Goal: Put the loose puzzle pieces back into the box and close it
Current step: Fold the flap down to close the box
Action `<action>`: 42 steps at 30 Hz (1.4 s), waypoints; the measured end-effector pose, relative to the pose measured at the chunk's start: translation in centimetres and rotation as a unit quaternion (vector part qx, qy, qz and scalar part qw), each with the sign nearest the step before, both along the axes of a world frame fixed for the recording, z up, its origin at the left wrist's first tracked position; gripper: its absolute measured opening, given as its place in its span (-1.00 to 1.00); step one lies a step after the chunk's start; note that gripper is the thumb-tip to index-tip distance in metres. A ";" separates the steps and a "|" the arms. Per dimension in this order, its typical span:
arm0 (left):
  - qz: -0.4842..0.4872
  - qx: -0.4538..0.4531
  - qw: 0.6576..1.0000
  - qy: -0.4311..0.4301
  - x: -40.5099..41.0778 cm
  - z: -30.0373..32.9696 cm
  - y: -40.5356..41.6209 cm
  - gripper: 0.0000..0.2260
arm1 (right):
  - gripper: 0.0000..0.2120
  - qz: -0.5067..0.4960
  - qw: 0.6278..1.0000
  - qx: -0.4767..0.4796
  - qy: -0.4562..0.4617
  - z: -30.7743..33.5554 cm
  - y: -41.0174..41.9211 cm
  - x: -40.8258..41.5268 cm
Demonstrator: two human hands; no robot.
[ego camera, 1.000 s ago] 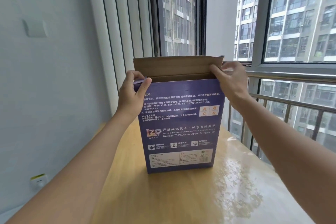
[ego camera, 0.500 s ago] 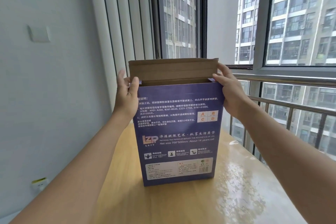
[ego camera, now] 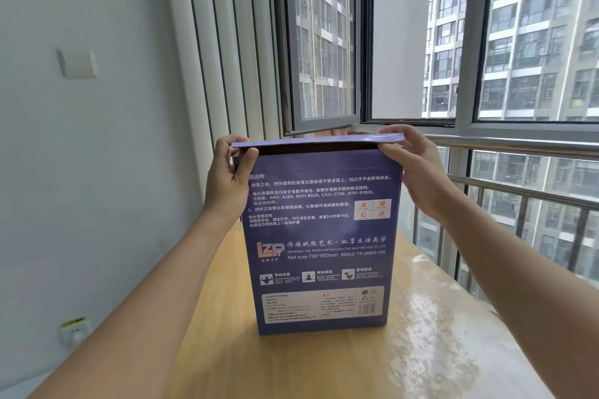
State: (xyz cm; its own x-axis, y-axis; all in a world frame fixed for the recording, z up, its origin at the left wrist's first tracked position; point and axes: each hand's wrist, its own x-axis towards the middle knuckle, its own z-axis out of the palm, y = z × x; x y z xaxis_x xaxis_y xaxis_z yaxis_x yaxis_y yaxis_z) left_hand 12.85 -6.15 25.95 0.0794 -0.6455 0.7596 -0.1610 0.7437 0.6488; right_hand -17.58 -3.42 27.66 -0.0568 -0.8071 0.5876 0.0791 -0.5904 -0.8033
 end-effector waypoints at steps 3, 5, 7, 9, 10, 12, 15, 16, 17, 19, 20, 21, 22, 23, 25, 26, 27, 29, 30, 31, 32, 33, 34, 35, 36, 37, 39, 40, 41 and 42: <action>0.026 -0.003 1.000 -0.013 -0.1 0.0 -0.1 -0.62 | -0.67 -0.116 0.987 -0.058 0.096 0.0 -0.1 -0.3; 0.051 -0.001 0.999 -0.009 0.0 0.1 -0.4 -0.60 | -0.69 -0.210 0.961 -0.103 0.148 0.2 -0.1 -0.4; 0.060 0.007 0.998 -0.005 0.1 0.3 -0.8 -0.62 | -0.72 -0.250 0.947 -0.129 0.156 0.5 -0.1 -0.3; 0.062 0.009 0.998 -0.006 0.1 0.3 -1.0 -0.68 | -0.73 -0.259 0.942 -0.130 0.167 0.7 0.0 -0.2; 0.062 0.007 0.998 -0.006 0.0 0.4 -1.0 -0.73 | -0.76 -0.254 0.945 -0.127 0.164 0.7 0.0 -0.2; 0.059 0.003 0.998 -0.004 -0.1 0.3 -1.0 -0.82 | -0.84 -0.221 0.962 -0.109 0.115 1.0 0.2 -0.2; 0.055 -0.003 0.998 -0.006 -0.2 0.2 -1.1 -0.92 | -0.90 -0.114 0.993 -0.043 0.000 1.6 0.8 -0.2; 0.052 -0.001 0.999 -0.003 -0.2 0.3 -1.2 -0.93 | -0.90 -0.095 0.995 -0.027 -0.012 1.8 0.9 -0.2; 0.045 0.004 0.999 0.002 -0.2 0.3 -1.1 -0.93 | -0.90 -0.095 0.995 -0.025 -0.005 1.9 0.8 -0.4; 0.024 0.018 0.999 0.016 0.0 0.6 -1.1 -0.96 | -0.92 -0.131 0.989 -0.046 0.041 2.0 0.6 -0.8; 0.009 0.026 0.999 0.025 0.1 0.7 -1.1 -0.97 | -0.91 -0.151 0.984 -0.057 0.071 2.1 0.6 -1.0; -0.006 0.035 0.999 0.034 0.3 0.8 -1.1 -0.95 | -0.90 -0.168 0.979 -0.063 0.100 2.3 0.6 -1.2; -0.021 0.043 0.998 0.040 0.4 0.9 -1.0 -0.93 | -0.88 -0.186 0.972 -0.064 0.129 2.5 0.6 -1.4; -0.033 0.049 0.997 0.044 0.5 1.0 -1.0 -0.93 | -0.86 -0.208 0.962 -0.067 0.162 2.6 0.6 -1.6; -0.039 0.053 0.997 0.050 0.7 1.1 -0.9 -0.94 | -0.85 -0.244 0.946 -0.069 0.200 3.0 0.6 -1.4; -0.033 0.048 0.997 0.051 0.8 1.1 -0.9 -0.94 | -0.86 -0.251 0.946 -0.066 0.194 3.1 0.6 -1.3; -0.027 0.039 0.997 0.054 0.9 1.1 -0.9 -0.95 | -0.87 -0.253 0.948 -0.065 0.182 3.0 0.5 -1.1; -0.026 0.027 0.997 0.065 0.8 0.9 -0.8 -0.96 | -0.88 -0.279 0.939 -0.069 0.188 3.0 0.3 -1.1; -0.025 0.022 0.997 0.068 0.7 0.8 -0.8 -0.96 | -0.90 -0.284 0.935 -0.068 0.201 3.1 0.2 -1.1; -0.023 0.020 0.997 0.072 0.7 0.7 -0.8 -0.96 | -0.93 -0.269 0.939 -0.066 0.206 3.1 0.2 -1.2; -0.021 0.023 0.997 0.075 0.7 0.7 -0.8 -0.94 | -0.97 -0.238 0.947 -0.058 0.207 3.1 0.1 -1.3; -0.020 0.028 0.996 0.078 0.7 0.7 -0.7 -0.92 | -0.94 -0.205 0.956 -0.050 0.204 3.0 0.0 -1.4; -0.021 0.033 0.996 0.081 0.7 0.7 -0.7 -0.91 | -0.93 -0.180 0.963 -0.042 0.196 2.6 0.0 -1.6; -0.020 0.036 0.996 0.084 0.7 0.7 -0.6 -0.91 | -0.95 -0.162 0.968 -0.038 0.188 2.2 0.0 -1.7; -0.016 0.036 0.995 0.087 0.6 0.7 -0.5 -0.91 | -0.96 -0.146 0.973 -0.038 0.177 1.7 -0.1 -1.8; -0.010 0.033 0.995 0.089 0.5 0.7 -0.4 -0.91 | -0.92 -0.129 0.977 -0.041 0.162 1.3 -0.3 -1.8; 0.003 0.022 0.995 0.093 0.2 0.7 -0.2 -0.89 | -0.87 -0.110 0.984 -0.048 0.130 0.8 -0.4 -2.0; 0.008 0.017 0.996 0.092 0.2 0.6 -0.2 -0.89 | -0.87 -0.112 0.984 -0.052 0.130 0.8 -0.3 -1.9; 0.010 0.013 0.996 0.089 0.1 0.5 -0.1 -0.89 | -0.88 -0.125 0.980 -0.058 0.143 0.8 -0.2 -1.9; 0.013 0.011 0.996 0.084 0.2 0.5 -0.1 -0.90 | -0.90 -0.142 0.974 -0.063 0.163 0.9 -0.2 -2.1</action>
